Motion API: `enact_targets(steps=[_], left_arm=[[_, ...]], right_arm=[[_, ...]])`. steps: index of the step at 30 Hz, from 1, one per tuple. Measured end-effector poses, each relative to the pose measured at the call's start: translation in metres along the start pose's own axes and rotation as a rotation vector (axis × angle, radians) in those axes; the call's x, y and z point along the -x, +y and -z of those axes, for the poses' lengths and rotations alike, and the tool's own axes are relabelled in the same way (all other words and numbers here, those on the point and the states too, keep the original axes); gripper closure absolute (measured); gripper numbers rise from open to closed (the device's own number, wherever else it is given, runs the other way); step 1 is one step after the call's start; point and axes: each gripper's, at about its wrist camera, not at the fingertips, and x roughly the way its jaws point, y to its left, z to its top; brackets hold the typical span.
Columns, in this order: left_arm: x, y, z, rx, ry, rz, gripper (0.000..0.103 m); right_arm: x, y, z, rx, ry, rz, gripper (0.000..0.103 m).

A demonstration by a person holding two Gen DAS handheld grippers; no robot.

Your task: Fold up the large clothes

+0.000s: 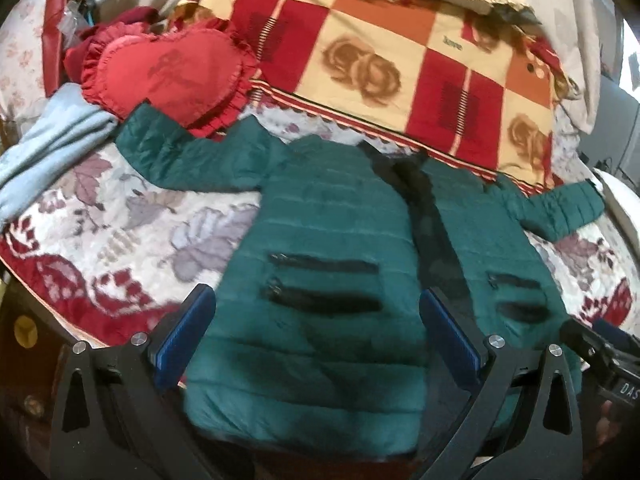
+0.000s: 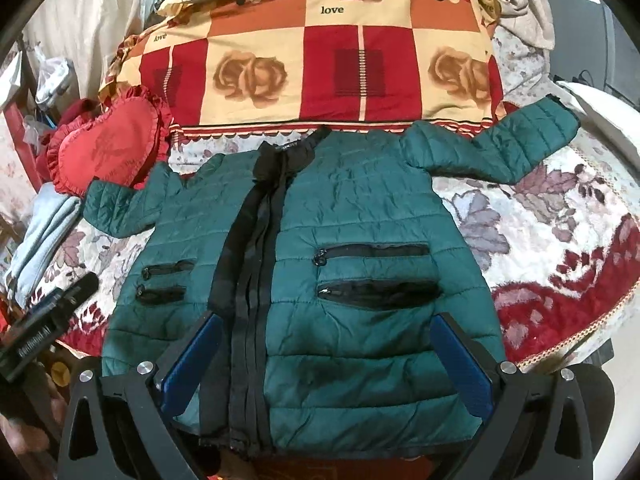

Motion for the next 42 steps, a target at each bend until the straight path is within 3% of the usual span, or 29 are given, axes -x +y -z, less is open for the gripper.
enact_targets(steps=[10, 42], left_arm=[[-0.007, -0.014, 0.005, -0.008, 0.045, 0.026, 0.001], [-0.006, -0.024, 0.008, -0.035, 0.047, 0.016, 0.001]], right_arm=[[-0.006, 0.003, 0.003, 0.005, 0.011, -0.004, 0.0], [-0.008, 0.008, 0.007, 0.038, 0.014, 0.02, 0.0]])
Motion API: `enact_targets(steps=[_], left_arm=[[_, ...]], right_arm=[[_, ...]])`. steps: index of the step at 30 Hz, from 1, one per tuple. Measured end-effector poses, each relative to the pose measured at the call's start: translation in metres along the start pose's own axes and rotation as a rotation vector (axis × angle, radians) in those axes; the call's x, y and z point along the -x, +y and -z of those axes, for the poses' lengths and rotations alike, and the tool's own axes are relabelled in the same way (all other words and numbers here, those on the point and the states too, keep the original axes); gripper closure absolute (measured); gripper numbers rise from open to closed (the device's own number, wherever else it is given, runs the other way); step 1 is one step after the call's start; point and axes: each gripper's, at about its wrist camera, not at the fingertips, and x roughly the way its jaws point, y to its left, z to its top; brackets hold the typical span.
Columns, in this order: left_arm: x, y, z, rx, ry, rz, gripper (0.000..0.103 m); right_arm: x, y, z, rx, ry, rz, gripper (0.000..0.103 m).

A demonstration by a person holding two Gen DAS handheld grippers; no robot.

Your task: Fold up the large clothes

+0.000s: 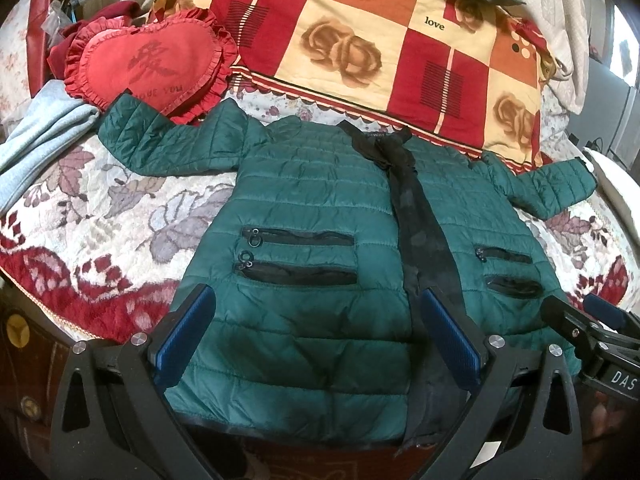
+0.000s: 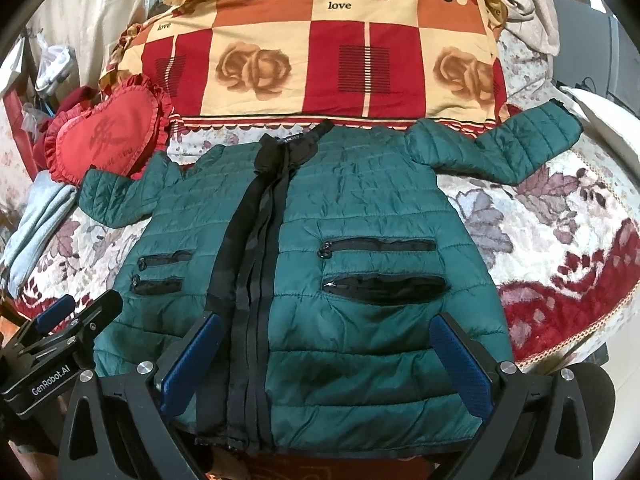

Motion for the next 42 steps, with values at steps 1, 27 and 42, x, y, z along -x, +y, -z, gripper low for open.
enact_targets(steps=[1, 27, 42], left_arm=[[0.0, 0.0, 0.0, -0.001, 0.0, -0.001, 0.001], [0.0, 0.005, 0.007, -0.003, 0.015, 0.001, 0.001], [-0.005, 0.004, 0.004, -0.016, 0.027, 0.015, 0.001]], right_arm=[[0.0, 0.001, 0.0, 0.002, -0.001, 0.0, 0.0], [-0.007, 0.007, 0.001, 0.012, 0.028, -0.002, 0.0], [-0.013, 0.014, 0.005, 0.019, 0.036, -0.004, 0.0]])
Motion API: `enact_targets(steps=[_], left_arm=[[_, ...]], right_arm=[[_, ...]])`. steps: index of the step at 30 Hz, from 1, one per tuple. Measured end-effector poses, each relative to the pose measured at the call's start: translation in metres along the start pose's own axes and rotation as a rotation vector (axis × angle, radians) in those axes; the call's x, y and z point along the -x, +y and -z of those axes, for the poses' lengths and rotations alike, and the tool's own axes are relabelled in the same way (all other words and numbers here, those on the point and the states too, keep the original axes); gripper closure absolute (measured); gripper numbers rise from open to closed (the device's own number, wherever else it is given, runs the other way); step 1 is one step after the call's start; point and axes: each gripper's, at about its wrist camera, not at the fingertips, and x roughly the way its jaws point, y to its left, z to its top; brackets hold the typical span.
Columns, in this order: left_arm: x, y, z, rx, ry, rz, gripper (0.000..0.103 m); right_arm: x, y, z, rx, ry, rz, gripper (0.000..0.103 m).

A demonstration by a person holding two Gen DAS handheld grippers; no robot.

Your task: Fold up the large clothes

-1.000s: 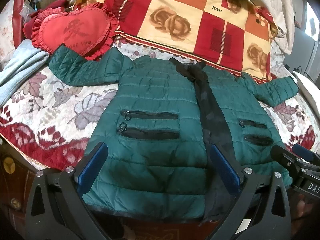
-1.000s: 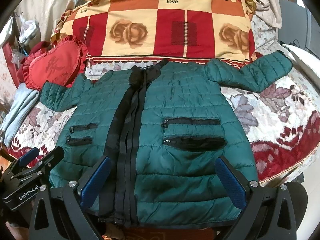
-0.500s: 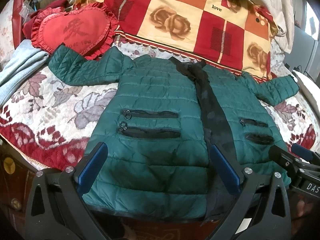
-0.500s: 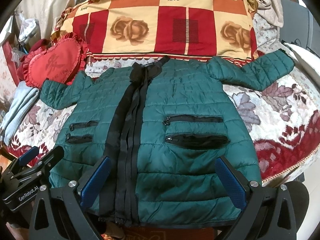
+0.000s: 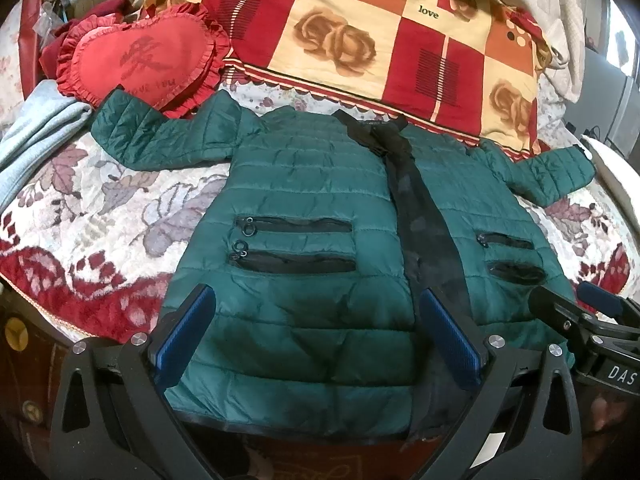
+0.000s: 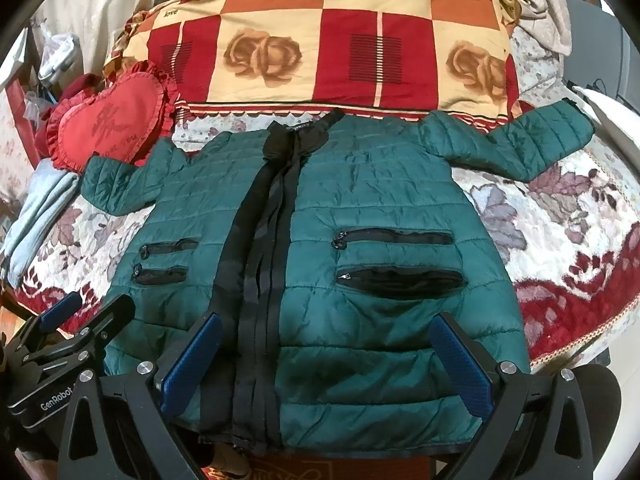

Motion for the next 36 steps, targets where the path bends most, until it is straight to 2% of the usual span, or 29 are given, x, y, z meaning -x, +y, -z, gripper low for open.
enact_targets(steps=[21, 36], left_arm=[[-0.002, 0.001, 0.0, 0.002, -0.001, -0.006, 0.001], [-0.024, 0.023, -0.034, 0.023, 0.005, -0.025, 0.001]], right_arm=[[-0.003, 0.001, -0.007, 0.01, -0.005, 0.012, 0.0], [-0.026, 0.013, -0.043, 0.027, 0.004, 0.003, 0.0]])
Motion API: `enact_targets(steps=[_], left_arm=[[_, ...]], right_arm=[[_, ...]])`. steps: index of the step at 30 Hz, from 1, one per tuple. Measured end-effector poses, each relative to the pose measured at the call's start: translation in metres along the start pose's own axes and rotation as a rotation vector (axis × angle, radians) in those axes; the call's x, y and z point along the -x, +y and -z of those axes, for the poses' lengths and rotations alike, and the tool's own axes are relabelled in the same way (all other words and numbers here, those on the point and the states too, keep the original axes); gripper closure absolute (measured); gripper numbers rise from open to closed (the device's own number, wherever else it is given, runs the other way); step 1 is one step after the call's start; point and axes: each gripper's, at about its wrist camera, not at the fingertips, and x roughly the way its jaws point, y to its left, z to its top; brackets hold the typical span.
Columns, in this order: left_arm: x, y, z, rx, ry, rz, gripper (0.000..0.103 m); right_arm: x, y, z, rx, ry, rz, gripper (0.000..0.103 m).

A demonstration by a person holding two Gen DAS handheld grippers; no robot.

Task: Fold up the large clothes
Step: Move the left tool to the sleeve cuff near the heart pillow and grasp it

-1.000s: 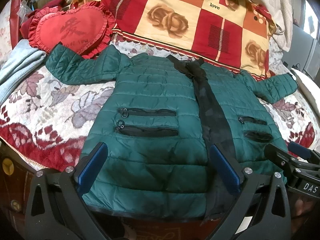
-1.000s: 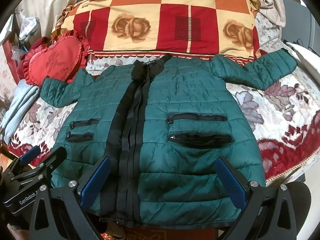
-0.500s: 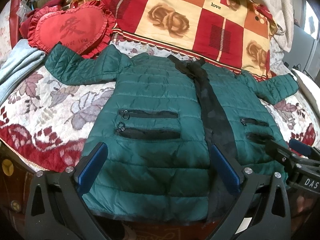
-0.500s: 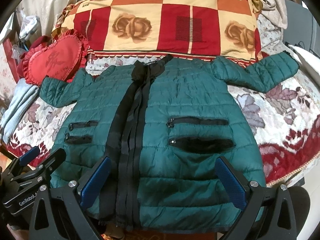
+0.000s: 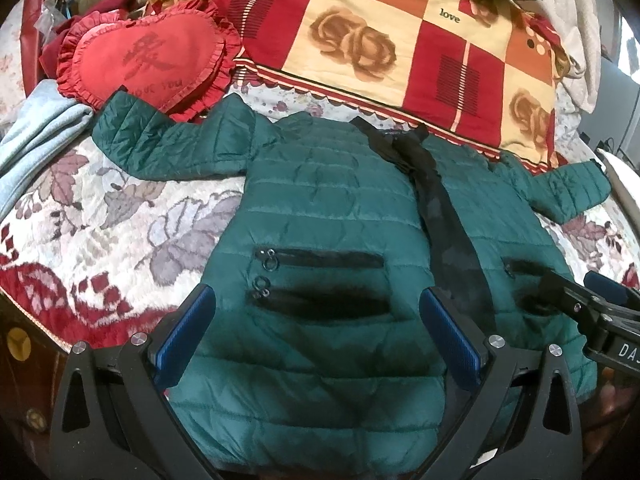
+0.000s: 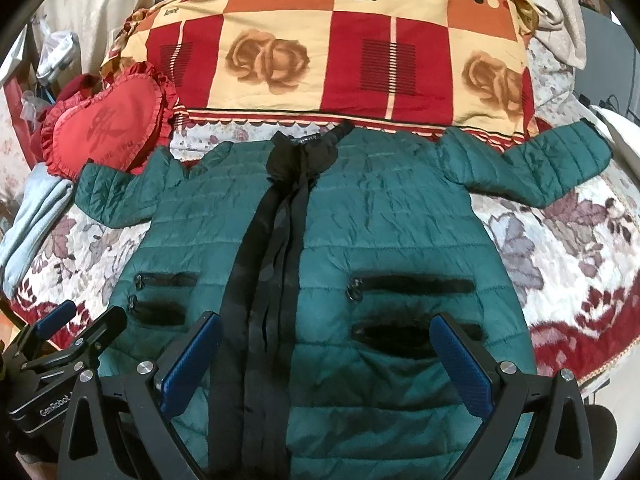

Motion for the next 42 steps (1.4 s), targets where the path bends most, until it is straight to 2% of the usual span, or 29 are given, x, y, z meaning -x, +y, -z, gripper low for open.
enact_targets(steps=[10, 15, 30, 42], left_arm=[[-0.008, 0.008, -0.019, 0.006, -0.01, -0.017, 0.001], [-0.018, 0.025, -0.035, 0.054, 0.012, -0.011, 0.001], [-0.049, 0.097, -0.086, 0.109, -0.004, -0.182, 0.001], [-0.09, 0.178, -0.125, 0.188, 0.007, -0.336, 0.001]], right_arm=[[-0.013, 0.009, -0.014, 0.017, 0.0, -0.017, 0.0], [-0.024, 0.01, -0.022, 0.016, 0.016, -0.034, 0.0], [-0.054, 0.016, -0.051, 0.036, 0.035, -0.051, 0.0], [-0.069, 0.02, -0.05, 0.049, 0.085, -0.085, 0.0]])
